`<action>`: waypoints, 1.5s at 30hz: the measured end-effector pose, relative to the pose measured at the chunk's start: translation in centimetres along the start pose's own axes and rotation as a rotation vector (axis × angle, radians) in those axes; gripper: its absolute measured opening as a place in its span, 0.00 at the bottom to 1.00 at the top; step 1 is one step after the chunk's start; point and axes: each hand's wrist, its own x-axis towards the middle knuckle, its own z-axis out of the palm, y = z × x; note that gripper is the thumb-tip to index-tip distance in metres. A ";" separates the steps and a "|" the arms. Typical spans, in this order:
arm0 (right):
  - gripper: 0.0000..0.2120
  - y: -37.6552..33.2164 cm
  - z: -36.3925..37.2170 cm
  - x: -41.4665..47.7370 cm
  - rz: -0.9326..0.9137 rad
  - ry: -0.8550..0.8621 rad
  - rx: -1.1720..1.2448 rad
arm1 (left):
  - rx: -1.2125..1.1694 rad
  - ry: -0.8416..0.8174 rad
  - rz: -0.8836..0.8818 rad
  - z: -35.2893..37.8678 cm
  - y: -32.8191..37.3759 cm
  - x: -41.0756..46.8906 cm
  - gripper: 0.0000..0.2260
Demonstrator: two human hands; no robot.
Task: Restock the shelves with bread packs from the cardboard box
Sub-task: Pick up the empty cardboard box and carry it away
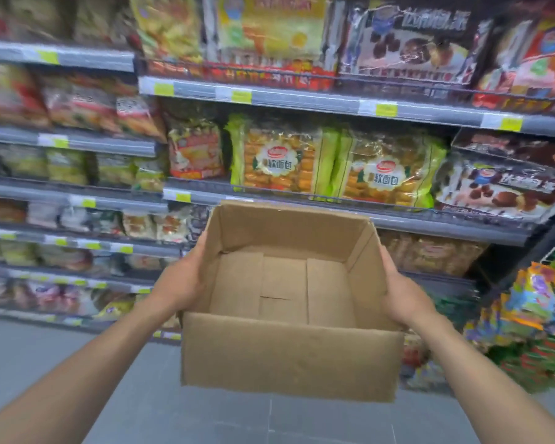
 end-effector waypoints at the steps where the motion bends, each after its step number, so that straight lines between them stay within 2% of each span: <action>1: 0.56 -2.7 0.8 0.3 -0.030 -0.012 -0.007 | 0.002 0.003 -0.033 -1.1 -2.6 -1.1 0.46; 8: 0.55 -22.3 7.9 1.1 -0.245 -0.111 -0.028 | 0.008 0.075 -0.300 -9.3 -19.4 -11.3 0.43; 11: 0.54 -30.8 10.9 0.4 -0.347 -0.143 -0.027 | -0.089 0.150 -0.365 -12.5 -25.4 -15.9 0.42; 13: 0.53 -36.3 12.8 -0.2 -0.412 -0.155 -0.011 | -0.068 0.183 -0.449 -14.7 -28.7 -18.9 0.40; 20: 0.49 -54.8 18.4 -1.5 -0.687 -0.250 0.013 | 0.037 0.257 -0.731 -20.2 -39.5 -29.2 0.40; 24: 0.47 -64.8 21.9 -2.0 -0.830 -0.320 0.008 | -0.014 0.371 -0.828 -22.0 -44.3 -34.0 0.39; 29: 0.48 -76.8 27.9 -1.4 -1.015 -0.385 -0.067 | 0.022 0.496 -0.970 -24.2 -49.6 -37.2 0.35; 32: 0.53 -84.2 32.2 -0.5 -1.111 -0.370 -0.047 | 0.038 0.536 -1.088 -25.5 -54.7 -38.6 0.39; 38: 0.53 -99.4 38.2 0.7 -1.332 -0.446 0.002 | 0.080 0.658 -1.257 -28.9 -62.1 -39.6 0.39; 42: 0.56 -108.4 43.0 0.6 -1.386 -0.521 0.004 | 0.064 0.648 -1.417 -29.9 -67.9 -41.6 0.40; 45: 0.56 -114.5 45.4 -0.6 -1.435 -0.515 -0.038 | 0.077 0.648 -1.496 -31.0 -72.6 -42.8 0.40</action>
